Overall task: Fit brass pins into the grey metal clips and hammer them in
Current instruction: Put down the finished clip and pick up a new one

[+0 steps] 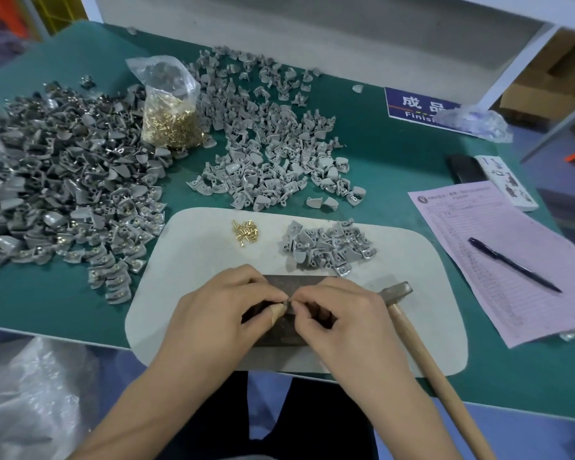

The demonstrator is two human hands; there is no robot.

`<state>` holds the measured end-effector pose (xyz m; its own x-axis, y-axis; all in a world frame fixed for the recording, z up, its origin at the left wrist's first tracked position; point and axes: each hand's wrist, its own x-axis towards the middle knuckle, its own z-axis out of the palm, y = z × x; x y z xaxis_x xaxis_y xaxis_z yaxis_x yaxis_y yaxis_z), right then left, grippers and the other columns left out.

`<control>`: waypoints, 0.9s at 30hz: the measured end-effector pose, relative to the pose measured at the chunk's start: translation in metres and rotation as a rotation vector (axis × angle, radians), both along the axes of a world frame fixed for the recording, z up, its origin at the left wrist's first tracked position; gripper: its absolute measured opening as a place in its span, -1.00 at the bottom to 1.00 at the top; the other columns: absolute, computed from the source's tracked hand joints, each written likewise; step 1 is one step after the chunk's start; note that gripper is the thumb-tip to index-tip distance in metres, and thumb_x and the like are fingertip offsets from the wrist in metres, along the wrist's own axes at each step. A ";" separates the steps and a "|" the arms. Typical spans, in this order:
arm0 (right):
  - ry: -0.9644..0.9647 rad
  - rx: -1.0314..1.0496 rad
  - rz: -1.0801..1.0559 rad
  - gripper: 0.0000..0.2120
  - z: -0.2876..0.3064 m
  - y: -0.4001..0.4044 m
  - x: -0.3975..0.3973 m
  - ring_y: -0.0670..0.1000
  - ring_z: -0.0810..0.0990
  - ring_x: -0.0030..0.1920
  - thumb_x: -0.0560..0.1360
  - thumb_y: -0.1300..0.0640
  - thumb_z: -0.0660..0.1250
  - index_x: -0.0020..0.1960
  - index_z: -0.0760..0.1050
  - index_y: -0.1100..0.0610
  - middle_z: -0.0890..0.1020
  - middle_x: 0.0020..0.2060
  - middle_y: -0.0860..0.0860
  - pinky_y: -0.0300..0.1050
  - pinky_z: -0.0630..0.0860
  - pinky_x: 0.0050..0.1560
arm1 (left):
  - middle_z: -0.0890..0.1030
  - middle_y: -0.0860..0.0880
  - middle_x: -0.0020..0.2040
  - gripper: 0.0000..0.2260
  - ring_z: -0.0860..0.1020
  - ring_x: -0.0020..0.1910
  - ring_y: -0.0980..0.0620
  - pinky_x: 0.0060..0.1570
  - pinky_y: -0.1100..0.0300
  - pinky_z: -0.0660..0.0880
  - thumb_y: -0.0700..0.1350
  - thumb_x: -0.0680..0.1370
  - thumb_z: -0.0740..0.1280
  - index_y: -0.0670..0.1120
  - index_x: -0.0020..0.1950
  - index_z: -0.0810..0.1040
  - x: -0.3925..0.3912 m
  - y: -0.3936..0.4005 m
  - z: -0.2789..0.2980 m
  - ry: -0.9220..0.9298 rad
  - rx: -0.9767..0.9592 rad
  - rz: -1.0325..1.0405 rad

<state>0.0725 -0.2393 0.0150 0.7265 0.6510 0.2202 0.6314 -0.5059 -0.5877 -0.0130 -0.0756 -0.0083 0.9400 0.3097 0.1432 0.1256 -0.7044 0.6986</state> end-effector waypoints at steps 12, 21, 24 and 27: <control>-0.119 -0.178 0.107 -0.81 0.010 0.005 0.003 0.08 0.48 -0.26 0.51 0.14 0.32 -0.27 0.52 0.14 0.48 -0.36 -0.02 0.07 0.48 -0.27 | 0.56 0.27 -0.05 -0.84 0.51 -0.08 0.29 -0.22 0.26 0.49 -0.01 0.47 0.52 0.22 -0.01 0.66 0.000 -0.001 -0.002 -0.012 0.022 0.008; -0.023 -0.144 0.059 -0.88 0.008 0.006 0.005 0.01 0.45 -0.31 0.45 0.18 0.40 -0.27 0.60 0.12 0.48 -0.41 -0.02 0.05 0.47 -0.22 | 0.56 0.27 -0.05 -0.89 0.49 -0.08 0.32 -0.21 0.27 0.47 0.05 0.49 0.48 0.24 -0.01 0.67 0.000 0.000 0.000 -0.007 0.035 0.011; 0.003 -0.092 0.036 -0.89 0.006 0.004 0.006 -0.02 0.43 -0.33 0.43 0.22 0.45 -0.25 0.65 0.08 0.48 -0.44 -0.04 -0.08 0.42 -0.25 | 0.55 0.29 -0.04 -0.90 0.46 -0.09 0.35 -0.21 0.34 0.41 0.07 0.49 0.47 0.25 -0.01 0.66 -0.001 0.000 -0.001 -0.002 0.037 0.015; 0.009 -0.065 0.041 -0.89 0.005 0.002 0.006 -0.01 0.45 -0.31 0.43 0.23 0.47 -0.23 0.68 0.06 0.51 -0.43 -0.03 -0.12 0.40 -0.27 | 0.55 0.30 -0.04 -0.90 0.46 -0.09 0.37 -0.20 0.37 0.37 0.09 0.49 0.47 0.25 -0.01 0.66 -0.001 -0.001 0.000 0.002 0.037 0.019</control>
